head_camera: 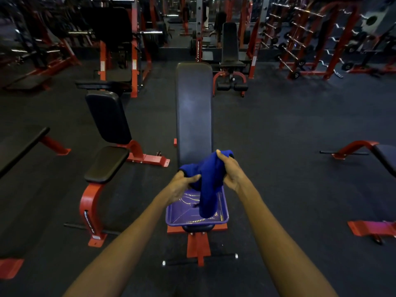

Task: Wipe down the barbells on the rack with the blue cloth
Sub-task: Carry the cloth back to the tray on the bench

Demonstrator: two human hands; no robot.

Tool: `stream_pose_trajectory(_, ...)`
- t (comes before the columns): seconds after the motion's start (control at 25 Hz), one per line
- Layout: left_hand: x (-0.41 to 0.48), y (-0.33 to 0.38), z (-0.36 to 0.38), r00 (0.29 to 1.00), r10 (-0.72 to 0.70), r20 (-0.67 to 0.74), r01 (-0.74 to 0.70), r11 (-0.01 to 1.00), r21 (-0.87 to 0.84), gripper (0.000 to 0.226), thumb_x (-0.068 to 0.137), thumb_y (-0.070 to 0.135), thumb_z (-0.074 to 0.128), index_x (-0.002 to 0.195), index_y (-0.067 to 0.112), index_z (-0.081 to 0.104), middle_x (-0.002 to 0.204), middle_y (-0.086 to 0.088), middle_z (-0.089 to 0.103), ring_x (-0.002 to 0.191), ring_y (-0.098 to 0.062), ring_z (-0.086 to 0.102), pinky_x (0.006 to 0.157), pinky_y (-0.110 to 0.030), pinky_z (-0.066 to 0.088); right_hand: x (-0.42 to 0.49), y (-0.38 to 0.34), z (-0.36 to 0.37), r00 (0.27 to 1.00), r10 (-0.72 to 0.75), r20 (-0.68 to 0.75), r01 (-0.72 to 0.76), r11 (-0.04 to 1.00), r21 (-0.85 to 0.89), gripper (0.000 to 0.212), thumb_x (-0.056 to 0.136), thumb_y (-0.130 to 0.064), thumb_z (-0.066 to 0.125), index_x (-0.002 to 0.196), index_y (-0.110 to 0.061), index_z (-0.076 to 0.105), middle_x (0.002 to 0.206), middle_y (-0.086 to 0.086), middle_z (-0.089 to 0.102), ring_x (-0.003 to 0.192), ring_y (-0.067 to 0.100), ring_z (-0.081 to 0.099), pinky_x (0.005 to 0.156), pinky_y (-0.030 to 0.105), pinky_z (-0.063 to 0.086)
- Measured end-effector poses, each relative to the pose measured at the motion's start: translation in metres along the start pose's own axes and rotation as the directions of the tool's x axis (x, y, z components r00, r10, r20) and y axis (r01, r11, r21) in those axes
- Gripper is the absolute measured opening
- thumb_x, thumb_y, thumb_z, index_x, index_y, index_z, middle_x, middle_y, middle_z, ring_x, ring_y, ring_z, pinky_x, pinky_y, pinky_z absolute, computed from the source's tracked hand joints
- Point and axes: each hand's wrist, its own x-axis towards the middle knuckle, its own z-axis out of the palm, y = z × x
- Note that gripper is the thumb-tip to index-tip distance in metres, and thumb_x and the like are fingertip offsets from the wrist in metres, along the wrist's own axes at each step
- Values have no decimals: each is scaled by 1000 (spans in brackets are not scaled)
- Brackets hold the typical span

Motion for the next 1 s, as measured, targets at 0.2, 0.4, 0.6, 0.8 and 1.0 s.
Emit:
stream_pose_trajectory(0.2, -1, 47, -11, 903, 132, -409, -126, 991, 42, 20, 101, 39, 58, 111, 24, 66, 107, -6, 73, 97, -24, 70, 88, -43, 57, 9, -22, -38, 974, -155, -162, 87, 927, -366, 27, 106, -25, 55, 120, -6, 68, 118, 9, 71, 99, 19, 67, 80, 31, 55)
stream_pose_trajectory(0.4, -9, 50, -30, 912, -160, -378, 100, 980, -173, 34, 101, 42, 58, 112, 12, 67, 112, -13, 73, 97, -27, 70, 88, -42, 55, 20, 3, -56, 979, 41, -200, -146, 825, -546, 56, 111, -41, 37, 148, -1, 48, 152, 17, 50, 136, 35, 51, 110, 43, 41)
stream_pose_trajectory(0.6, -21, 25, -31, 977, -157, -146, 120, 964, -236, 73, 91, 0, 66, 155, 12, 32, 132, -20, 63, 125, -34, 60, 111, -52, 44, 23, 22, -66, 977, 167, -136, -201, 933, -299, 18, 104, -13, 49, 101, -7, 65, 102, 16, 70, 84, 21, 66, 74, 32, 54)
stream_pose_trajectory(0.8, -6, 29, -42, 930, 111, -350, -49, 982, 182, 46, 91, -13, 56, 123, 19, 63, 118, -9, 67, 106, -22, 68, 74, -32, 61, 37, -10, -63, 968, -99, -229, 20, 947, -322, 13, 100, -1, 54, 101, -7, 65, 95, 12, 68, 81, 19, 66, 64, 26, 56)
stream_pose_trajectory(1.0, -5, 38, -61, 881, 277, -385, -130, 922, 366, 26, 99, 2, 54, 111, 19, 69, 114, -3, 72, 106, -20, 70, 78, -29, 56, 46, -21, -78, 967, -115, -229, 95, 991, -94, 22, 101, 4, 49, 113, -12, 60, 102, 13, 63, 88, 22, 62, 75, 32, 55)
